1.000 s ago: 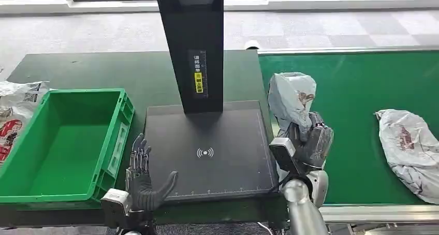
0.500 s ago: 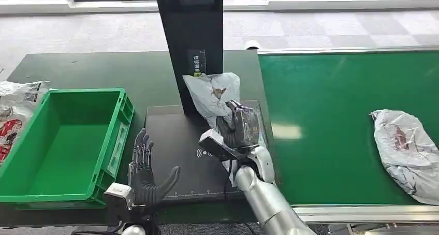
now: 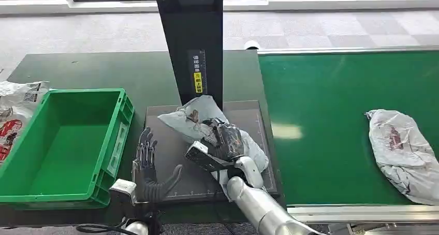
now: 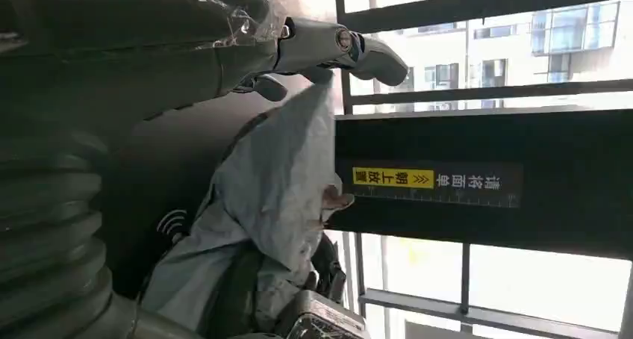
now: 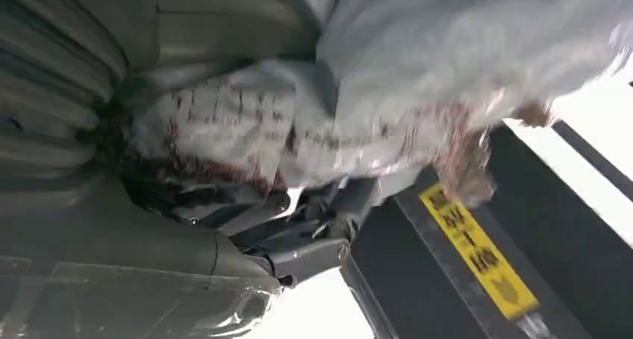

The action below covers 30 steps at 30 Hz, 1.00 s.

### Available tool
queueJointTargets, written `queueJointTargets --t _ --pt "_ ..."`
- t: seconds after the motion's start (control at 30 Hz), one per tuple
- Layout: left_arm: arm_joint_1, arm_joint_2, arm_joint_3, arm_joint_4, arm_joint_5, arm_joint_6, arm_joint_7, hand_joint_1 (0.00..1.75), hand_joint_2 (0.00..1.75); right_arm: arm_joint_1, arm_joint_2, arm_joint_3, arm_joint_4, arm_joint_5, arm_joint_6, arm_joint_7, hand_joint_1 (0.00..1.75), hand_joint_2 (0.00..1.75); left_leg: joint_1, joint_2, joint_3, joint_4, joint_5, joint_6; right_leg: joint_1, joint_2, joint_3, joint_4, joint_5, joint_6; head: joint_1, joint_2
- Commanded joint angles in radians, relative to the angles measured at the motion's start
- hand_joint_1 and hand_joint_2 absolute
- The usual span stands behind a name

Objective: Moved the parcel from conveyor to table for the left to box.

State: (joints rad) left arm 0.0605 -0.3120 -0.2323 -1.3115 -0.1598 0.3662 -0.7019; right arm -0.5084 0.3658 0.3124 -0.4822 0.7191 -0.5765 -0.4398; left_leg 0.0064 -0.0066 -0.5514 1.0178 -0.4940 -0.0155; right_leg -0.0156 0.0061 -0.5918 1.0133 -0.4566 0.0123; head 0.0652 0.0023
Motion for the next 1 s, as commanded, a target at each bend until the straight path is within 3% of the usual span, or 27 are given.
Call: queueJointTargets --t 0.03,0.23,0.53,0.57,0.6,0.7,0.8,0.87,0.93,1.0 --pt "-0.056 0.025 -0.039 0.079 0.011 0.008 0.004 0.00 1.75 -0.019 -0.017 0.015 0.070 -0.133 0.235 -0.140 0.00 0.00 0.000 -0.001 0.001 -0.002 0.001 0.000 0.000 -0.002 0.002 -0.002 0.001 -0.001 0.000 0.000" --pt "-0.052 0.031 -0.038 0.073 0.019 0.008 0.004 0.00 1.75 -0.007 -0.017 -0.003 0.026 -0.225 0.338 -0.256 0.00 0.00 0.000 -0.001 0.001 -0.002 0.001 0.000 0.000 -0.002 0.002 -0.002 0.000 -0.001 0.000 0.000" --pt "-0.043 0.037 -0.025 0.063 0.032 0.013 0.004 0.00 1.75 0.228 -0.131 0.082 -0.683 -0.497 0.234 -0.258 0.00 0.00 0.000 -0.003 -0.001 -0.001 0.001 0.000 0.000 -0.004 0.000 -0.001 0.000 0.000 0.000 0.000" --pt "-0.043 0.037 -0.025 0.063 0.032 0.013 0.004 0.00 1.75 0.228 -0.131 0.082 -0.683 -0.497 0.234 -0.258 0.00 1.75 0.000 -0.004 -0.001 -0.001 0.001 0.001 0.000 -0.005 0.000 -0.002 0.000 0.000 0.000 0.000" --pt "-0.042 0.040 -0.028 0.065 0.026 0.016 0.004 0.00 1.75 0.260 -0.149 0.091 -0.768 -0.505 0.211 -0.258 0.00 1.75 0.000 -0.004 0.000 -0.002 0.001 0.001 0.000 -0.005 0.001 -0.002 0.000 -0.001 0.000 0.000" --pt "-0.038 0.039 -0.028 0.062 0.026 0.018 0.004 0.00 1.75 0.275 -0.151 0.091 -0.806 -0.507 0.199 -0.258 0.00 1.75 0.000 -0.002 0.000 -0.001 0.001 0.001 0.000 -0.003 0.001 -0.002 0.000 -0.001 0.000 0.000" --pt "-0.028 0.034 -0.018 0.050 0.025 0.029 0.004 0.00 1.75 0.334 -0.180 0.134 -1.002 -0.470 0.013 -0.258 0.00 1.75 -0.001 -0.002 -0.001 0.000 0.000 0.000 -0.001 -0.003 0.000 -0.001 0.000 -0.001 0.000 0.000" --pt "-0.029 0.034 -0.017 0.052 0.024 0.027 0.004 0.00 1.75 0.339 -0.184 0.143 -1.019 -0.459 -0.015 -0.258 0.00 1.75 -0.001 -0.003 -0.001 0.000 0.000 0.000 -0.001 -0.004 0.000 -0.001 0.000 -0.001 0.000 0.000" --pt "-0.046 0.028 0.002 0.101 -0.005 0.044 0.004 0.00 1.75 0.383 -0.186 0.159 -1.103 -0.380 -0.122 -0.258 0.00 1.75 -0.001 -0.002 0.000 -0.002 0.000 0.000 -0.001 -0.003 0.001 -0.002 0.000 -0.001 0.000 0.000" --pt "-0.075 0.024 0.015 0.167 -0.046 0.065 0.004 0.00 1.75 0.417 -0.153 0.131 -1.141 -0.307 -0.122 -0.258 0.00 1.75 -0.001 -0.001 0.001 -0.002 0.000 0.000 -0.001 -0.002 0.001 -0.002 0.000 -0.001 0.000 0.000"
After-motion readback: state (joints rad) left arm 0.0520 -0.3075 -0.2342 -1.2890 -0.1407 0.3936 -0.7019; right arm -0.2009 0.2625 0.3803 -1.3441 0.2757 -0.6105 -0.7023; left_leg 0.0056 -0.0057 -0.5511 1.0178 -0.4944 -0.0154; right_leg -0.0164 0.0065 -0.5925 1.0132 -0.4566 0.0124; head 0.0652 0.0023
